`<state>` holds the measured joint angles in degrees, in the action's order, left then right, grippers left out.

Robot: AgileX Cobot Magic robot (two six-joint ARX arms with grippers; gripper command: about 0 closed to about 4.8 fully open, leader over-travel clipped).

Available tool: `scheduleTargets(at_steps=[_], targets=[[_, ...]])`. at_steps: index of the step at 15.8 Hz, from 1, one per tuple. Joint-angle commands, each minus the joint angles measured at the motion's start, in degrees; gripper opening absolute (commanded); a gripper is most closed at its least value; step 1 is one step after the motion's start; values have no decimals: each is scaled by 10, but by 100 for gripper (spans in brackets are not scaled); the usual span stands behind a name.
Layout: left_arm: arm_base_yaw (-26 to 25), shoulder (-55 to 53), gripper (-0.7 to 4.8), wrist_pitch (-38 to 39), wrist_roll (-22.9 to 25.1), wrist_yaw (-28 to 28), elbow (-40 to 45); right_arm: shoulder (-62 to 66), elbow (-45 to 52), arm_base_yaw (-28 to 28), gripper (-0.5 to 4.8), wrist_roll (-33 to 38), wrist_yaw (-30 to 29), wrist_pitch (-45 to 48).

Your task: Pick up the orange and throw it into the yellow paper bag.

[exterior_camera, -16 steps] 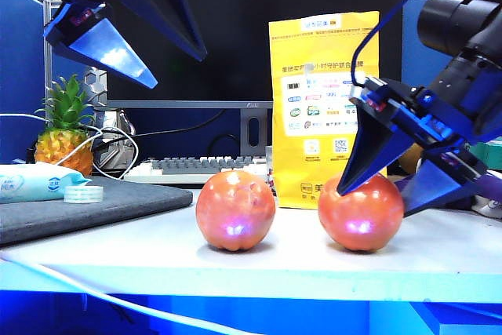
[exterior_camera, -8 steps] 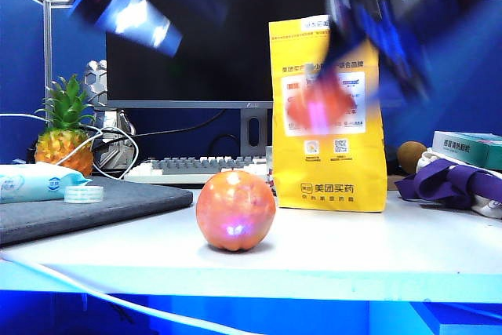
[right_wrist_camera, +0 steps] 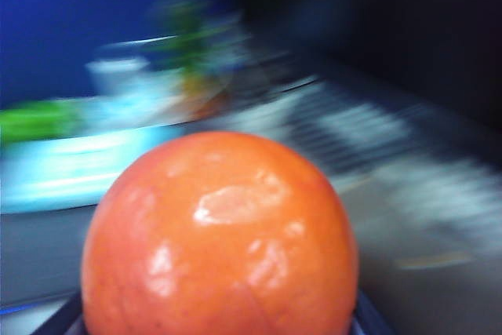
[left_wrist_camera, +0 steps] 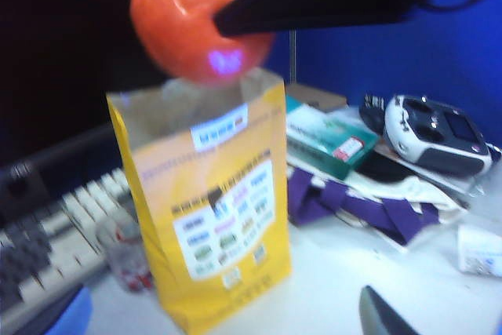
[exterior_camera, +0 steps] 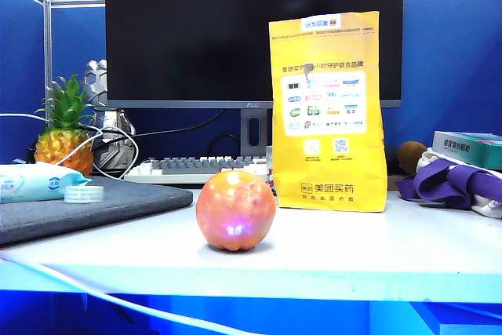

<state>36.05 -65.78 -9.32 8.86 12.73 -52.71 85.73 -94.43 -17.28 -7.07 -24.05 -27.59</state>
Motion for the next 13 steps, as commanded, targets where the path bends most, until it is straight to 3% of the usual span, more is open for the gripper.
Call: scheduleTargets(at_steps=[1, 4, 5, 6, 7, 10, 11, 13], targets=[[0, 3, 479, -38, 21, -22, -2, 8, -1, 0, 140, -130, 143, 11], [0, 3, 479, -45, 21, -26, -2, 37, -1, 9, 161, -158, 177, 26], [0, 2, 479, -45, 21, -26, -2, 46, -1, 9, 210, -159, 179, 26], [0, 3, 479, -45, 21, -26, -2, 55, -1, 9, 400, -164, 179, 34], [0, 3, 479, -45, 21, -26, -2, 63, -1, 9, 479, -181, 170, 47], [0, 3, 479, -44, 21, -26, -2, 62, -2, 9, 479, -164, 163, 73], [0, 14, 479, -30, 43, -30, -2, 54, -2, 9, 479, -134, 162, 68], [0, 74, 479, 32, 116, -133, -2, 0, -1, 21, 479, -86, 143, 32]])
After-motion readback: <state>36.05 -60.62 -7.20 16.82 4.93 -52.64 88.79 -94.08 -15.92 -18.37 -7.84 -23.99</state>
